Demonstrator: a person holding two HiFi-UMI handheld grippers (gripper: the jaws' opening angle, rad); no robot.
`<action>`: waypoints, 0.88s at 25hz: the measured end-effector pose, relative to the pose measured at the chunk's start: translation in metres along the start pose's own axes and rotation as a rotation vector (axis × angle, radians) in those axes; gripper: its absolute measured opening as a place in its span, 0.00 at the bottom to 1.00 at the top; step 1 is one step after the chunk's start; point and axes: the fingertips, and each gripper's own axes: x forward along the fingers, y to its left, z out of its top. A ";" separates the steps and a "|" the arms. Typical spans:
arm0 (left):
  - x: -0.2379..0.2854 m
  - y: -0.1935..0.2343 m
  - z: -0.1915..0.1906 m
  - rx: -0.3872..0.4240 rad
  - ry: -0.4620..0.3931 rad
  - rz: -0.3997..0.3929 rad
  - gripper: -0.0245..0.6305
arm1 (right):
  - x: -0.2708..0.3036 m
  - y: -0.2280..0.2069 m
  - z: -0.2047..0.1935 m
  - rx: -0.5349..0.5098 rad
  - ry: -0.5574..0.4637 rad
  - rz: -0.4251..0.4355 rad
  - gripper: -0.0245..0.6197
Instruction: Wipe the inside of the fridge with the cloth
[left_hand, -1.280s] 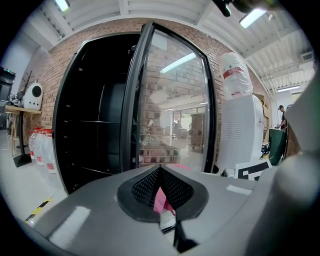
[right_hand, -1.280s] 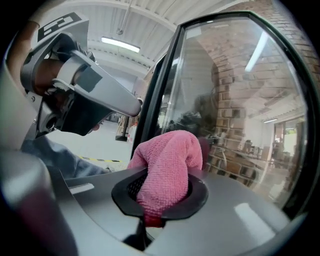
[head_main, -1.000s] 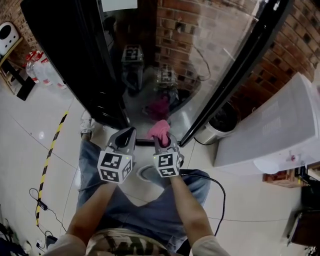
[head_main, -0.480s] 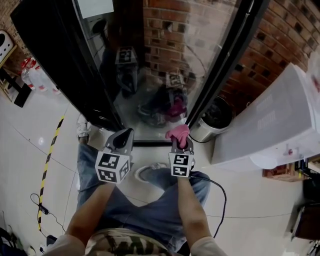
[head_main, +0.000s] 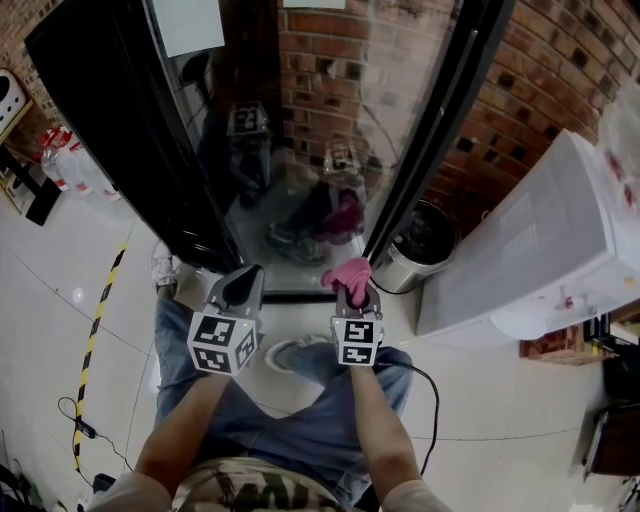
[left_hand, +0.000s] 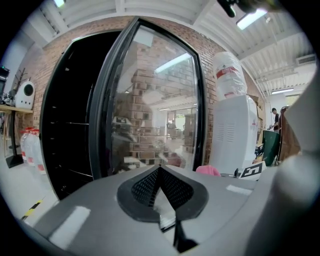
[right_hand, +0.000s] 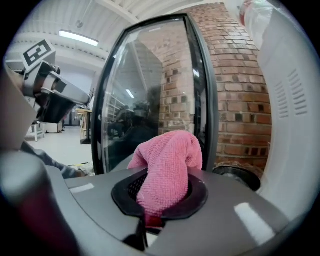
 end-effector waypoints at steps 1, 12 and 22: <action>-0.003 -0.001 0.003 -0.006 -0.008 -0.002 0.02 | -0.006 0.005 0.013 -0.009 -0.027 0.011 0.08; -0.051 0.002 0.044 -0.040 -0.129 -0.027 0.02 | -0.070 0.064 0.113 -0.045 -0.172 0.047 0.08; -0.146 0.005 0.074 -0.066 -0.203 -0.085 0.02 | -0.140 0.150 0.185 0.036 -0.227 0.125 0.08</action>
